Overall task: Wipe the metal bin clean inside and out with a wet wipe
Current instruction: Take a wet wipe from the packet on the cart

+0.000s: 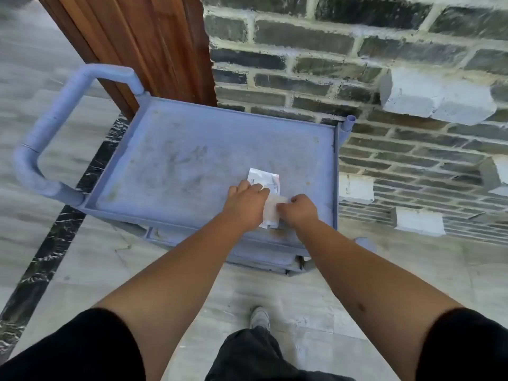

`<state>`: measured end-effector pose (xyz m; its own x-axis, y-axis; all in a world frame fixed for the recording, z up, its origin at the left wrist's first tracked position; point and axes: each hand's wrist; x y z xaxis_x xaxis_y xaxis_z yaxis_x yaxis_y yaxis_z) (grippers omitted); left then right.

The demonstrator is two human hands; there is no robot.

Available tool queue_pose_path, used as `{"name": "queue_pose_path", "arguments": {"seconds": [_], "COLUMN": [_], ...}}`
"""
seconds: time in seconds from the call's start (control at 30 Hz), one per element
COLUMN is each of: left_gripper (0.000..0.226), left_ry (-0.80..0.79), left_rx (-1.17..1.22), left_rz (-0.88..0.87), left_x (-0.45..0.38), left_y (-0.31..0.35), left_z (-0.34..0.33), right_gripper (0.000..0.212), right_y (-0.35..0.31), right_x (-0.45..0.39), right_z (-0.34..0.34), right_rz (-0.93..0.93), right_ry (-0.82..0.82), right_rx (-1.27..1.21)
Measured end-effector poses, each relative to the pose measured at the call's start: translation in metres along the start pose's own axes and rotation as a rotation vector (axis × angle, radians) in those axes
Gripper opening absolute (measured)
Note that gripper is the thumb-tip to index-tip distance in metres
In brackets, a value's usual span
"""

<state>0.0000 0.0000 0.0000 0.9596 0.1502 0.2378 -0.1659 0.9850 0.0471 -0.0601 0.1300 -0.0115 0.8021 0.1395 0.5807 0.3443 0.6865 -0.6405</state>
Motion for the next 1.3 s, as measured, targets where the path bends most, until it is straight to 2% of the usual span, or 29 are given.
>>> {"name": "queue_pose_path", "arguments": {"seconds": [0.17,0.27,0.33,0.4,0.43,0.53,0.6,0.7,0.83,0.9,1.1,1.3], "left_gripper": [0.022,0.022,0.019,0.011,0.007,0.016,0.014,0.011,0.007,0.007,0.006,0.009], "left_ry": [-0.001,0.015,0.018,0.029,0.030,0.072,0.098,0.119,0.083,0.039,0.010,-0.112], "left_rx": [-0.016,0.031,0.218,0.535,0.715,1.126,1.269,1.424,1.506,1.463,1.388,1.485], "left_rz": [0.079,0.054,0.049,0.077,0.103,0.203,0.233,0.243,0.170,0.071,-0.005,0.105], "left_x": [-0.007,-0.007,-0.003,0.004,0.009,0.016,0.018,0.019,0.023,0.028,0.048,0.068], "left_y": [-0.006,-0.012,-0.014,-0.014,-0.010,0.010,0.030,0.063,0.118,0.155,0.252,0.365], "left_z": [-0.008,-0.009,-0.005,0.004,0.008,0.025,0.035,0.048,0.066,0.074,0.079,0.041], "right_gripper": [0.006,0.018,0.022,0.023,0.021,0.006,0.003,0.011,0.007,0.007,0.008,0.012], "right_y": [-0.003,-0.003,-0.001,-0.001,0.000,-0.003,-0.002,0.004,0.026,0.046,0.117,0.214], "right_x": [-0.006,0.000,0.007,0.017,0.024,0.039,0.053,0.072,0.096,0.106,0.125,0.136], "right_z": [-0.004,0.000,0.005,0.012,0.018,0.034,0.053,0.086,0.135,0.165,0.233,0.305], "right_rz": [-0.005,0.060,0.113,0.140,0.134,0.070,0.062,0.128,0.197,0.230,0.233,0.251], "right_ry": [0.050,0.041,0.028,0.032,0.042,0.060,0.038,-0.019,0.034,0.090,0.157,0.184], "right_rx": [-0.036,-0.063,-0.144,-0.282,-0.359,-0.616,-0.749,-0.790,-0.822,-0.831,-0.832,-0.765]}}
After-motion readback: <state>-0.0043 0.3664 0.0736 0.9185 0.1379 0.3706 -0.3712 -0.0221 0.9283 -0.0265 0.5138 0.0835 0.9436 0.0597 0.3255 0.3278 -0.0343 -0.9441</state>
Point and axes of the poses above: each hand's wrist, its own x-axis away from the middle knuckle, its own z-axis out of the back of the hand, y = z × x, and after that the axes turned 3 degrees about -x, right-handed
